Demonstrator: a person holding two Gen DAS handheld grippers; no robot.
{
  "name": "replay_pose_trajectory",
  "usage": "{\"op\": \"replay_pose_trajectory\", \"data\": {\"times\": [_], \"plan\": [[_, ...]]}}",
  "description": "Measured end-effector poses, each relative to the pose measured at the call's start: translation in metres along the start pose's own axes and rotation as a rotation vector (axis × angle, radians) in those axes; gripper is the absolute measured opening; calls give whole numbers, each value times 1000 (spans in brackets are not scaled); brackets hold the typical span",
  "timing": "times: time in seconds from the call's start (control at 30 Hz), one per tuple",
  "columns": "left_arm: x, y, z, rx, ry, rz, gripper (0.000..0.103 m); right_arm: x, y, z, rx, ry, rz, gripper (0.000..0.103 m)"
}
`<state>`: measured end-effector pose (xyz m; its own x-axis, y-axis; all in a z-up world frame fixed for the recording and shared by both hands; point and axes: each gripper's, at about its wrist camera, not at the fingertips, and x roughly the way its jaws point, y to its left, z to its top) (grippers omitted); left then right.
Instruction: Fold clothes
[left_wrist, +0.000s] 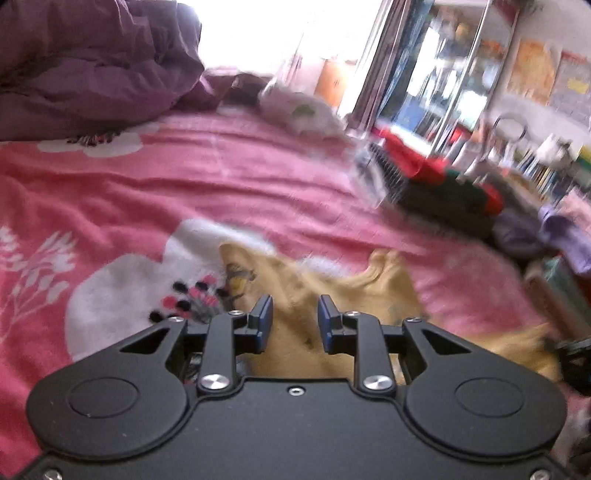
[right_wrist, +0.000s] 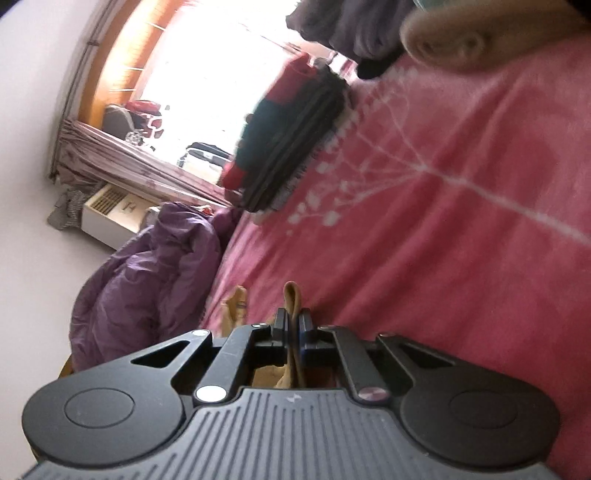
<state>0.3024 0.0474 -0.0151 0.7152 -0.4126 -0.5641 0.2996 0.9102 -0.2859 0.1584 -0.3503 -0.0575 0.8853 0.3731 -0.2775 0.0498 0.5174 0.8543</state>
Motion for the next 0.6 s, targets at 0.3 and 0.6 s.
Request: {"op": "replay_pose_trajectory", "data": {"times": [0.3, 0.6], "plan": [[-1, 5, 4, -30, -18, -34, 24, -16, 15, -13, -66, 41, -57, 8], [9, 4, 11, -72, -24, -103, 34, -20, 40, -20, -242, -13, -53, 8]]}}
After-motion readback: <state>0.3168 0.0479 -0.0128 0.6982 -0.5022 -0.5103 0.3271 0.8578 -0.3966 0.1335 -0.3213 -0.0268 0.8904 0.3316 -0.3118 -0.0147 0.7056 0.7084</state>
